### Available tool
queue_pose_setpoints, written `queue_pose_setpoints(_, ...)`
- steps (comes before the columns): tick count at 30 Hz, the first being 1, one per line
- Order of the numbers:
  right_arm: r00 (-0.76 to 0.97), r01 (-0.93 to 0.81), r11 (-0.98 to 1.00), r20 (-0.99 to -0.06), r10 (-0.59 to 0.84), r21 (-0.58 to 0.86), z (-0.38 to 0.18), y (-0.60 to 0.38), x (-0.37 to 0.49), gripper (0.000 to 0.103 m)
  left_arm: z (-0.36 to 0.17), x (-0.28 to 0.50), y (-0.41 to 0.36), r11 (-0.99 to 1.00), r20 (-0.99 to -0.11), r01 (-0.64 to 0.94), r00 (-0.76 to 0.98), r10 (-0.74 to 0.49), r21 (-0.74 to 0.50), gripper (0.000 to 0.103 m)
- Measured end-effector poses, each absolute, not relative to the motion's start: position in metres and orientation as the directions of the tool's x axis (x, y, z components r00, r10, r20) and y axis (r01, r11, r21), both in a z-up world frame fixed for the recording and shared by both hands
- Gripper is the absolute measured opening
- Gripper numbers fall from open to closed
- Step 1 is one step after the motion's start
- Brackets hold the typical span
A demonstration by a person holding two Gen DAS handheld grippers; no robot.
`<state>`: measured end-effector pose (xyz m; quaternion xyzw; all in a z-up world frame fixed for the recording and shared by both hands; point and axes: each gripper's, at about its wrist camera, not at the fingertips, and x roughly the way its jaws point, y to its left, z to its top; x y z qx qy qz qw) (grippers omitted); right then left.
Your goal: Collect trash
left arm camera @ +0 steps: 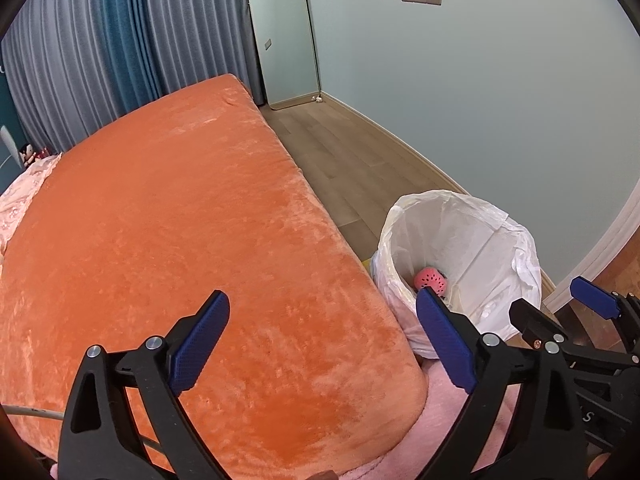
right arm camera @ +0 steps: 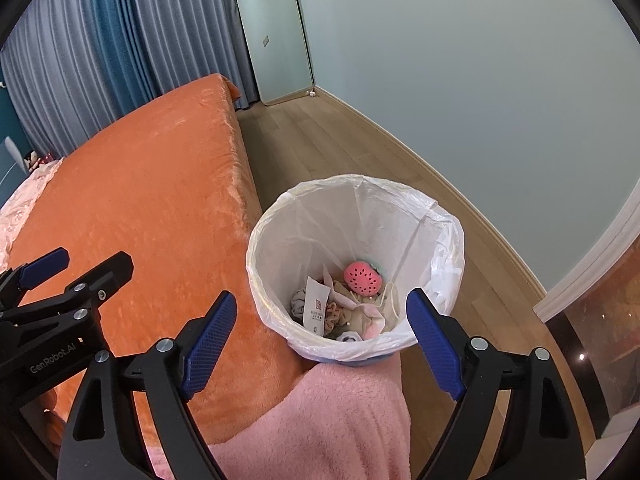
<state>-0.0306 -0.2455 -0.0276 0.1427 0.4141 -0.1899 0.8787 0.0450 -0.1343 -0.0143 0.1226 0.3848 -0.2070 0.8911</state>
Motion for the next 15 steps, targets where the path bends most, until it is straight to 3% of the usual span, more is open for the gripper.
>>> queue_pose_setpoints(5, 0.572, 0.446, 0.889, -0.796, -0.196, 0.101, -0.0339, -0.2452, -0.0328, 0.086, -0.0161, 0.0431, -0.1336, 0.891, -0.734, 0.448, 0.629, -0.254, 0.075, 0.093)
queue_pose_setpoints(7, 0.569, 0.442, 0.89, -0.801, -0.185, 0.108, -0.0367, -0.2453, -0.0334, 0.096, -0.0169, 0.0431, -0.1327, 0.892, -0.737, 0.447, 0.627, -0.253, 0.073, 0.094)
queue_pose_setpoints(15, 0.576, 0.443, 0.892, -0.792, -0.204, 0.092, -0.0364, -0.2438, -0.0354, 0.096, -0.0165, 0.0406, -0.1335, 0.892, -0.737, 0.444, 0.631, -0.242, 0.088, 0.096)
